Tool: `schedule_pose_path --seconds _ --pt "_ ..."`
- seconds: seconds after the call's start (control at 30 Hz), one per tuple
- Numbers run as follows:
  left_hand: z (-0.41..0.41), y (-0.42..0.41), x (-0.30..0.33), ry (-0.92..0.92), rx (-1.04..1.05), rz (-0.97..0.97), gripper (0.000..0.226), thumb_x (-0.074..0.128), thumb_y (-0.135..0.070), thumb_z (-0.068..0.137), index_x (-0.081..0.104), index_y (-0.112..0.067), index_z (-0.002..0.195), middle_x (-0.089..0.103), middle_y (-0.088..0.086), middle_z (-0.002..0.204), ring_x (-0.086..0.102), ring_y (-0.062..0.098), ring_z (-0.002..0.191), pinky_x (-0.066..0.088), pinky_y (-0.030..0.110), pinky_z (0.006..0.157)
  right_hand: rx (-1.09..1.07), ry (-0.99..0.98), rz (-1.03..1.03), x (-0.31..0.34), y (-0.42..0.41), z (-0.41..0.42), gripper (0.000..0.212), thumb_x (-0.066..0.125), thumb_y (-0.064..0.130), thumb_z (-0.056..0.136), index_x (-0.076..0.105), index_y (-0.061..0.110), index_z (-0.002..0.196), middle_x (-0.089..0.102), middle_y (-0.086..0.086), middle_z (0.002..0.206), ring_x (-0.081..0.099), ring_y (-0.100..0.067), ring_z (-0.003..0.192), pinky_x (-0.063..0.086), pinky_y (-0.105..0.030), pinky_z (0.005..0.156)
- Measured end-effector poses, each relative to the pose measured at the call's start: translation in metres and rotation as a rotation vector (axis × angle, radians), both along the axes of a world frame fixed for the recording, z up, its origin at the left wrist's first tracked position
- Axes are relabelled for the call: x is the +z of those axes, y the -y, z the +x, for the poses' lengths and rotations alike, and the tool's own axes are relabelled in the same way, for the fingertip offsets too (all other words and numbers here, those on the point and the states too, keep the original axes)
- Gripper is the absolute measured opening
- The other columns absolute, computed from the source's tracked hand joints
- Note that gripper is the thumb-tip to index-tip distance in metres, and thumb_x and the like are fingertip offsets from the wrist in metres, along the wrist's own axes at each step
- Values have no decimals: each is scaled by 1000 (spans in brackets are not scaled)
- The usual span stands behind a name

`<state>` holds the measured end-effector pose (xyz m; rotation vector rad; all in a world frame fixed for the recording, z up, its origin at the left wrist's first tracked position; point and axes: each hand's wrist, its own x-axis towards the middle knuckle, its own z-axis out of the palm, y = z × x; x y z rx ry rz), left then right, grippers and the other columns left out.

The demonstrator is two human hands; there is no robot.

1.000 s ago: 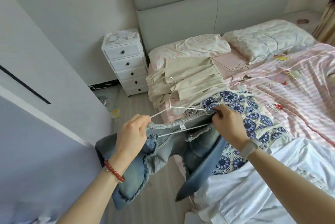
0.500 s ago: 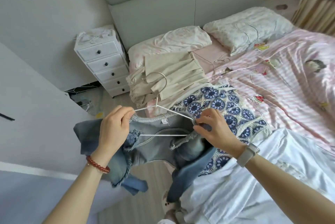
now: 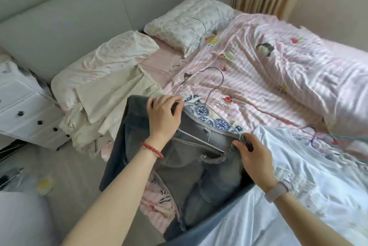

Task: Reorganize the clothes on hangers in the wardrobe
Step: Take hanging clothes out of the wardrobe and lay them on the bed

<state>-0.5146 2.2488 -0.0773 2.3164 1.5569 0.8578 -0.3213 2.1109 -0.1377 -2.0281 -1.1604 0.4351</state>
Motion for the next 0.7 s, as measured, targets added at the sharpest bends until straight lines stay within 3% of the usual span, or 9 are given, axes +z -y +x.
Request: schedule_pose_path --seconds 0.07,0.13,0.27,0.37,0.43,0.53,0.63,0.7 --pt "35 -32 -22 -20 -76 -122 34 54 -27 90 56 -16 122 54 4 130 43 26 124 17 46 109 -57 -4 2 -16 -27 25 23 68 23 81 62 8 96 67 -12 79 62 -34 75 46 -38 66" --pt "60 -53 -55 -88 -124 -309 51 47 -33 93 34 -21 140 30 2 149 19 23 140 10 51 111 -99 -6 -40 -41 -58 46 25 65 26 84 60 8 101 67 -13 84 61 -34 80 43 -36 67" --pt "61 -51 -149 -418 -149 -562 61 34 -42 95 4 -29 147 -2 1 157 -8 23 142 -3 55 111 -58 16 -229 -110 -107 71 35 55 25 90 51 7 121 62 -13 110 56 -31 100 34 -28 69" --pt "35 -39 -208 -646 -151 -682 67 32 -48 94 -7 -30 146 -14 2 155 -17 29 140 -6 58 109 44 132 -452 -157 -123 78 44 44 29 94 39 7 132 42 -17 134 38 -33 123 37 -43 92" --pt "22 -37 -229 -741 -190 -728 69 32 -49 94 -12 -31 145 -19 2 154 -20 30 140 -5 57 110 122 217 -635 -177 -122 77 51 31 35 97 23 11 141 27 -10 148 24 -30 135 27 -50 102" --pt "21 -45 -237 -730 -241 -805 69 33 -50 93 -10 -34 145 -19 0 154 -20 29 140 -2 55 111 216 321 -791 -188 -117 73 55 18 42 97 8 17 146 5 0 156 3 -21 143 8 -53 111" --pt "27 -51 -220 -618 -203 -841 61 34 -47 94 7 -31 147 -5 -2 156 -10 27 142 3 52 112 182 323 -693 -172 -118 66 53 18 40 97 11 19 145 5 -4 156 0 -23 143 0 -54 112" --pt "27 -50 -199 -579 -166 -713 56 35 -42 96 16 -27 146 5 1 156 -1 24 143 4 50 113 193 333 -564 -151 -116 54 51 23 38 97 14 20 144 10 -6 155 4 -24 143 1 -54 112"
